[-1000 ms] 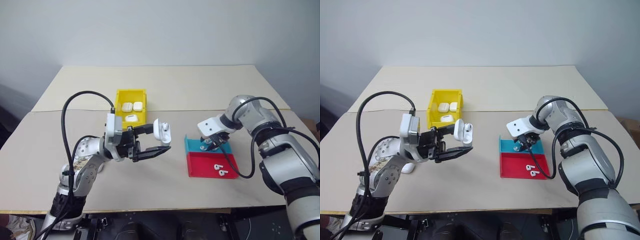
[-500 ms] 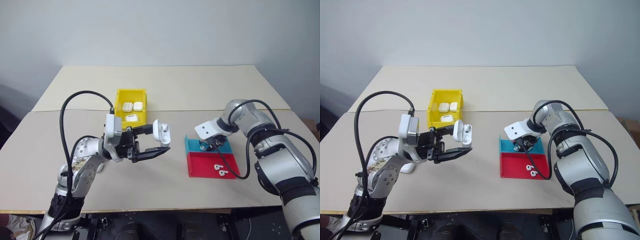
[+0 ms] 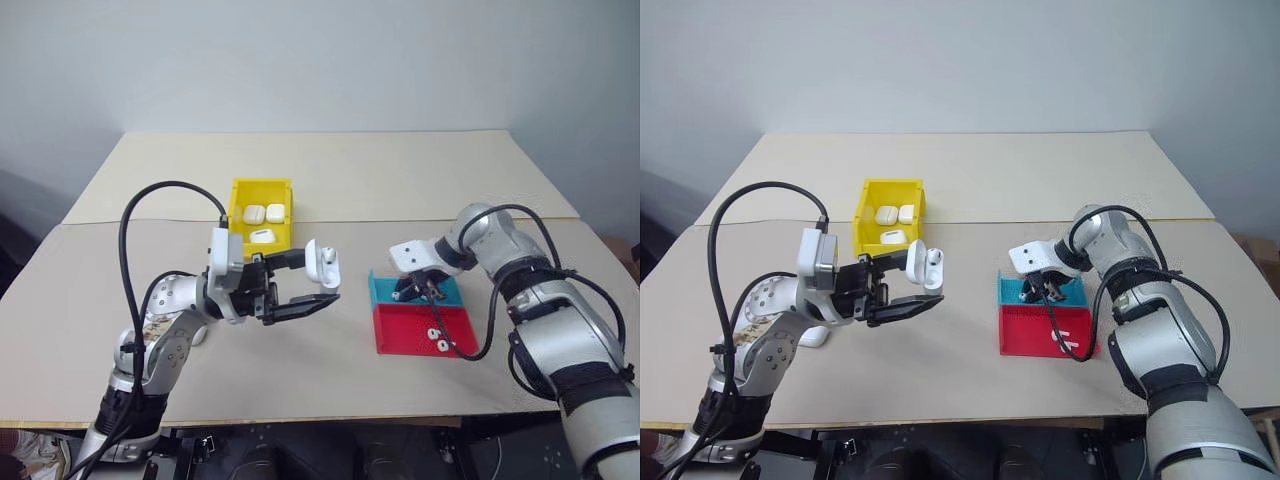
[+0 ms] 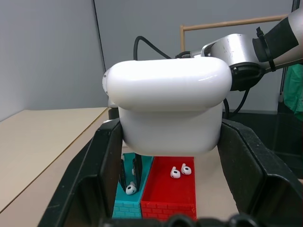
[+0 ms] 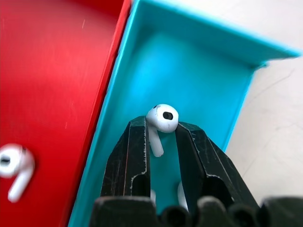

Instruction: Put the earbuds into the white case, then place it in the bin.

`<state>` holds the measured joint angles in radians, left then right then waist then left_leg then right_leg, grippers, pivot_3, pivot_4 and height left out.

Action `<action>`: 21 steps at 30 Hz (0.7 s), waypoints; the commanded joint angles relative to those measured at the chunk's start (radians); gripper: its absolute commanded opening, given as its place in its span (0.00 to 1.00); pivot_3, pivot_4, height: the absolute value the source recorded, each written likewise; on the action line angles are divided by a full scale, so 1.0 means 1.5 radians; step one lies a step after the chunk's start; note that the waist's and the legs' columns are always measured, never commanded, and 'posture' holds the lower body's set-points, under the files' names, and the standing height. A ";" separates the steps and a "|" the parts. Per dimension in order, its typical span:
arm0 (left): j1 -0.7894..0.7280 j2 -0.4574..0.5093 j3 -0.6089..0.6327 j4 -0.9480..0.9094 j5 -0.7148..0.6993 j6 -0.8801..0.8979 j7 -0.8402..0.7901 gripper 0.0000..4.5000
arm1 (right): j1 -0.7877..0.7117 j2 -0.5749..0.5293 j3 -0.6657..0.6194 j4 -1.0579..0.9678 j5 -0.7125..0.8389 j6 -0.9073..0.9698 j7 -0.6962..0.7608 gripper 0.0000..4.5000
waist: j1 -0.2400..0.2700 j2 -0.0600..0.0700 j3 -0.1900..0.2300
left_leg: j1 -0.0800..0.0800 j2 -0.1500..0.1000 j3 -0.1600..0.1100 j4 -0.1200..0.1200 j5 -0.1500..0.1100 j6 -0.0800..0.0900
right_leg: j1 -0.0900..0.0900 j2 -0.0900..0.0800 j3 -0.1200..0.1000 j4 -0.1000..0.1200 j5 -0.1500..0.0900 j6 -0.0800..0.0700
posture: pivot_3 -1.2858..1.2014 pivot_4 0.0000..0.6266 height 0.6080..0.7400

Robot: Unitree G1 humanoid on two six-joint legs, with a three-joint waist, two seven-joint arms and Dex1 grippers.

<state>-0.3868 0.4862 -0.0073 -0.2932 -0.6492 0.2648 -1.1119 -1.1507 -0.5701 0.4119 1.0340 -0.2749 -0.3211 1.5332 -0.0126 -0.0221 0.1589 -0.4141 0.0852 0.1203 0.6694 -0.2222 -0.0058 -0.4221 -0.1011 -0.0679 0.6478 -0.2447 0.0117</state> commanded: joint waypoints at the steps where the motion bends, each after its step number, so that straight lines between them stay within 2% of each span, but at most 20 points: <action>1: -0.020 0.008 0.009 -0.008 -0.014 -0.002 -0.013 0.61 | -0.012 -0.045 -0.108 -0.110 0.117 0.133 0.041 0.14 | 0.001 0.002 0.001 | 0.000 0.000 0.000 0.000 0.000 0.000 | 0.000 0.000 0.000 0.000 0.000 0.000 | 0.52 0.24 1.00; 6: -0.049 0.009 0.010 0.024 -0.019 0.001 -0.033 0.61 | 0.073 -0.077 -0.268 -0.383 0.349 0.470 0.026 0.14 | 0.004 0.002 0.001 | 0.000 0.000 -0.001 0.000 0.000 0.000 | 0.000 0.000 -0.001 0.000 0.000 0.000 | 0.52 0.24 1.00; 9: -0.069 0.007 0.009 0.048 -0.018 0.000 -0.041 0.61 | 0.150 -0.070 -0.371 -0.564 0.502 0.692 -0.065 0.14 | 0.010 0.002 0.001 | 0.000 0.000 -0.001 0.000 -0.001 0.001 | 0.001 0.000 -0.001 0.000 0.000 0.000 | 0.52 0.24 1.00; 12: -0.088 0.003 0.005 0.075 -0.016 0.001 -0.047 0.61 | 0.216 -0.013 -0.469 -0.729 0.658 0.845 -0.201 0.14 | 0.011 0.002 0.001 | 0.000 0.000 -0.001 0.000 -0.002 0.004 | 0.000 0.000 -0.001 0.000 0.000 0.000 | 0.52 0.24 1.00; 16: -0.117 -0.009 -0.006 0.105 -0.011 0.011 -0.044 0.61 | 0.274 0.106 -0.548 -0.896 0.848 0.936 -0.409 0.14 | 0.011 0.002 0.001 | 0.000 0.000 -0.002 -0.001 -0.002 0.004 | 0.000 0.000 -0.001 0.001 0.000 0.000 | 0.52 0.24 1.00; 19: -0.135 -0.020 -0.016 0.113 -0.008 0.022 -0.038 0.61 | 0.315 0.160 -0.534 -0.984 0.919 0.940 -0.520 0.14 | 0.013 0.002 0.001 | 0.000 0.000 -0.002 -0.001 -0.003 0.004 | 0.000 0.000 -0.001 0.000 0.000 0.000 | 0.52 0.24 1.00; 21: -0.143 -0.024 -0.019 0.118 -0.006 0.025 -0.040 0.61 | 0.344 0.178 -0.513 -1.025 0.940 0.926 -0.562 0.14 | 0.015 0.002 0.001 | 0.000 0.000 -0.002 0.000 -0.003 0.005 | 0.000 0.000 -0.001 0.000 0.000 0.000 | 0.52 0.24 1.00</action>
<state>-0.5738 0.4540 -0.0340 -0.1012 -0.6607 0.3053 -1.1694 -0.6448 -0.3095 -0.3624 -0.4370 1.0856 1.0836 0.7422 0.0099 -0.0192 0.1604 -0.4149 0.0845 0.1178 0.6687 -0.2263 0.0011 -0.4216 -0.1013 -0.0692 0.6477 -0.2444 0.0115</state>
